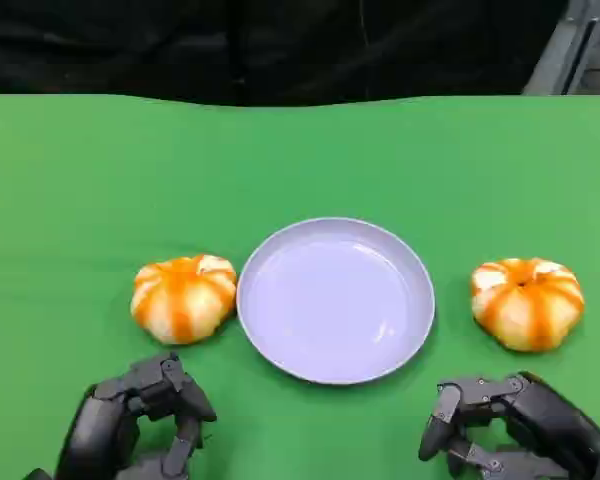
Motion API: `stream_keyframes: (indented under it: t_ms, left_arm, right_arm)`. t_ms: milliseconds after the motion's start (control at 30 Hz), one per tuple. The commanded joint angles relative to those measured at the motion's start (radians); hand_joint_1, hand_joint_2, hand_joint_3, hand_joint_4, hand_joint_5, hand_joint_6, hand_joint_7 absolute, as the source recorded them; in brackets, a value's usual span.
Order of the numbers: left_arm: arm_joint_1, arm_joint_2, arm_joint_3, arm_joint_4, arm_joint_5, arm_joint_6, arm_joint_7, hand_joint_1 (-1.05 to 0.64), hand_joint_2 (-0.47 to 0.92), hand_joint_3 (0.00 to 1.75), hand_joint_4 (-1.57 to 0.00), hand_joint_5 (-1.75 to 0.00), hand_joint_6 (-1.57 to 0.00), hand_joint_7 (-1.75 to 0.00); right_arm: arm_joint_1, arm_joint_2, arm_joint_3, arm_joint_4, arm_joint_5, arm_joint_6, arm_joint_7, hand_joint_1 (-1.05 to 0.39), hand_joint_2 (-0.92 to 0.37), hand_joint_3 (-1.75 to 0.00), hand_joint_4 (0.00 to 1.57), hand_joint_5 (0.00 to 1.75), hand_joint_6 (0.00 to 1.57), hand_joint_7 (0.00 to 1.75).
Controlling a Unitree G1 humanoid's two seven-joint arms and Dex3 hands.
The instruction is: Grasp the bread from the table and place it into the plate.
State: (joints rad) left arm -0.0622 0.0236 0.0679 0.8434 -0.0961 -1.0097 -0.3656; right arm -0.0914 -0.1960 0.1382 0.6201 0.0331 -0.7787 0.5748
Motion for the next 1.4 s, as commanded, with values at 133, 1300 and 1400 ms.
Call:
stream_keyframes:
  t_ms: [133, 1300, 1400]
  left_arm:
    - [-0.004, 0.02, 0.001, 0.001, 0.004, -0.007, 0.008, -0.12, 0.52, 1.14, -0.78, -1.69, -0.82, -1.34]
    - [-0.028, -0.009, 0.049, 0.008, -0.102, 0.044, -0.028, -0.22, 0.92, 0.28, -1.01, -0.28, -0.99, -0.02]
    - [-0.038, -0.003, 0.063, 0.004, -0.101, 0.039, -0.022, -0.34, 0.92, 0.19, -0.93, -0.1, -0.86, 0.0]
  right_arm:
    - [-0.011, -0.009, -0.008, 0.007, 0.011, -0.004, 0.002, -0.07, -0.92, -0.47, 0.7, 1.56, 0.8, 1.06]
    - [-0.019, -0.012, -0.009, 0.012, 0.008, -0.004, 0.003, -0.06, -0.92, -0.48, 0.7, 1.55, 0.79, 1.06]
    - [-0.021, -0.009, -0.01, 0.019, 0.011, -0.008, 0.006, -0.05, -0.92, -0.48, 0.7, 1.55, 0.79, 1.07]
